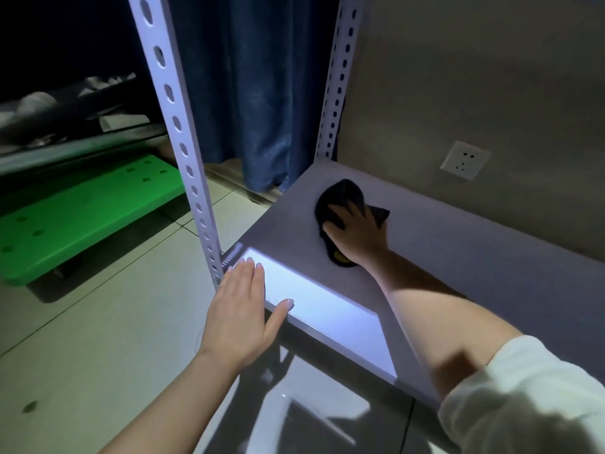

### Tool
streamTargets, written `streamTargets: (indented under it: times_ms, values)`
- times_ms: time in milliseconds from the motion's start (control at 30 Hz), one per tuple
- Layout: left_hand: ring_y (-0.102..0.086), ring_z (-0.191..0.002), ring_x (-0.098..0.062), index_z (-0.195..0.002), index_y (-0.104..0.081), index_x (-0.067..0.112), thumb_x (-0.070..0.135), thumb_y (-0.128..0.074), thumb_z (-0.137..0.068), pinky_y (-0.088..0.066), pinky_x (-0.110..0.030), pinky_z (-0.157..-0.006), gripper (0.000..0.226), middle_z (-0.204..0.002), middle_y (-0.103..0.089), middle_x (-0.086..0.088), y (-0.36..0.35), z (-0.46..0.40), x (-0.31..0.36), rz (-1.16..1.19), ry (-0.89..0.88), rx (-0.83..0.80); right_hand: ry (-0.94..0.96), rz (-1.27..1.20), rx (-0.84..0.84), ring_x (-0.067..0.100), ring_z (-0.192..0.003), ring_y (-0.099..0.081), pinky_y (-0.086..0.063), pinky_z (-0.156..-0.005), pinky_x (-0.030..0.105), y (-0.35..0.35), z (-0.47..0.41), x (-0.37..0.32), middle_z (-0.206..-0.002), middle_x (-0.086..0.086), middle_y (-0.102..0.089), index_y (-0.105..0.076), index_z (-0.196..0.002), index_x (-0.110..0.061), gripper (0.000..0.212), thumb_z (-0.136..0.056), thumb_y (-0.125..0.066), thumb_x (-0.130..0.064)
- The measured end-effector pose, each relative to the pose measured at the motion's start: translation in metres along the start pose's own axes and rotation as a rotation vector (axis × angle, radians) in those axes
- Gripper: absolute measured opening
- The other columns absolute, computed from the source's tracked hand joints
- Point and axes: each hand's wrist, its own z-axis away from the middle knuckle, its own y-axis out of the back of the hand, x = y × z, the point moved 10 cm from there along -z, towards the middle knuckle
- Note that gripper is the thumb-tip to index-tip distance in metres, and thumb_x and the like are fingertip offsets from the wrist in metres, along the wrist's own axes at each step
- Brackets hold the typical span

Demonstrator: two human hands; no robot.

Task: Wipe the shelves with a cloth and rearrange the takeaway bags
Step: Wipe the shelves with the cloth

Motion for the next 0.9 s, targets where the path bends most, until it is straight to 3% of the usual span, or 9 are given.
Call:
streamTargets:
  times_ms: [267, 333, 400, 467, 533, 633, 733, 833, 900]
  values:
    - [-0.043, -0.120, -0.028, -0.115, -0.051, 0.008, 0.071, 0.000, -0.085, -0.030, -0.041, -0.111, 0.086, -0.123, -0.052, -0.010, 0.006, -0.005, 0.004, -0.018, 0.078, -0.050, -0.166, 0.021, 0.066, 0.027, -0.145, -0.010, -0.007, -0.114, 0.057, 0.032, 0.077, 0.095, -0.158, -0.003, -0.016, -0.022, -0.145, -0.042, 0.064, -0.084, -0.025, -0.060]
    - [-0.037, -0.130, -0.027, -0.127, -0.047, 0.006, 0.070, 0.003, -0.083, -0.022, -0.041, -0.116, 0.092, -0.135, -0.047, -0.011, 0.009, -0.005, 0.010, -0.061, 0.096, -0.094, -0.185, 0.040, 0.075, 0.027, -0.145, -0.012, -0.008, -0.114, 0.056, 0.038, 0.108, 0.117, -0.158, -0.003, -0.016, -0.022, -0.146, -0.042, 0.071, -0.078, -0.020, -0.062]
    - [-0.017, -0.145, -0.026, -0.147, -0.026, 0.004, 0.068, 0.005, -0.083, -0.008, -0.040, -0.121, 0.096, -0.155, -0.026, -0.013, 0.003, -0.002, 0.010, -0.099, 0.141, -0.168, -0.193, 0.069, 0.093, 0.028, -0.144, -0.015, -0.013, -0.114, 0.056, 0.041, 0.132, 0.135, -0.158, -0.002, -0.019, -0.022, -0.145, -0.042, 0.077, -0.073, -0.013, -0.066]
    - [-0.001, -0.148, -0.025, -0.152, -0.008, 0.005, 0.066, 0.007, -0.082, -0.001, -0.040, -0.120, 0.094, -0.161, -0.008, -0.011, 0.000, 0.003, 0.019, -0.097, 0.165, -0.214, -0.208, 0.098, 0.106, 0.029, -0.142, -0.020, -0.018, -0.112, 0.054, 0.047, 0.156, 0.153, -0.157, -0.002, -0.022, -0.024, -0.145, -0.040, 0.082, -0.069, -0.009, -0.067]
    - [0.001, -0.148, -0.025, -0.152, -0.006, 0.006, 0.065, 0.007, -0.082, -0.001, -0.041, -0.120, 0.092, -0.161, -0.005, -0.010, 0.000, 0.007, 0.034, -0.083, 0.145, -0.230, -0.231, 0.103, 0.099, 0.028, -0.141, -0.022, -0.022, -0.111, 0.051, 0.050, 0.177, 0.167, -0.156, -0.003, -0.023, -0.026, -0.145, -0.040, 0.079, -0.072, -0.014, -0.067]
    - [-0.015, -0.146, -0.024, -0.149, -0.021, 0.010, 0.065, 0.004, -0.084, -0.008, -0.043, -0.120, 0.089, -0.157, -0.024, -0.007, 0.001, 0.008, 0.070, -0.060, 0.034, -0.207, -0.253, 0.029, 0.053, 0.026, -0.142, -0.021, -0.022, -0.113, 0.047, 0.049, 0.201, 0.179, -0.156, -0.005, -0.023, -0.028, -0.144, -0.042, 0.056, -0.090, -0.035, -0.054]
    - [-0.044, -0.125, -0.019, -0.122, -0.048, 0.019, 0.064, -0.009, -0.088, -0.023, -0.042, -0.117, 0.069, -0.130, -0.051, 0.001, 0.003, 0.011, 0.122, 0.077, -0.100, -0.190, -0.229, -0.154, 0.067, 0.024, -0.139, -0.027, -0.024, -0.114, 0.038, 0.061, 0.220, 0.176, -0.153, -0.004, -0.032, -0.040, -0.141, -0.037, 0.046, -0.096, -0.041, -0.036]
    - [-0.049, -0.093, -0.012, -0.092, -0.050, 0.023, 0.057, -0.029, -0.095, -0.036, -0.035, -0.107, 0.040, -0.096, -0.054, 0.005, 0.012, 0.015, 0.175, 0.220, -0.218, -0.203, -0.160, -0.283, 0.067, 0.019, -0.133, -0.037, -0.031, -0.107, 0.030, 0.071, 0.246, 0.165, -0.145, -0.006, -0.044, -0.049, -0.136, -0.032, 0.042, -0.095, -0.045, -0.023]
    - [-0.052, -0.090, -0.019, -0.085, -0.048, 0.020, 0.054, -0.031, -0.097, -0.039, -0.033, -0.096, 0.040, -0.092, -0.057, -0.002, 0.017, 0.017, 0.207, 0.231, -0.285, -0.226, -0.099, -0.293, 0.022, 0.013, -0.130, -0.041, -0.034, -0.102, 0.023, 0.069, 0.265, 0.161, -0.140, -0.012, -0.047, -0.049, -0.135, -0.038, 0.046, -0.093, -0.047, -0.022]
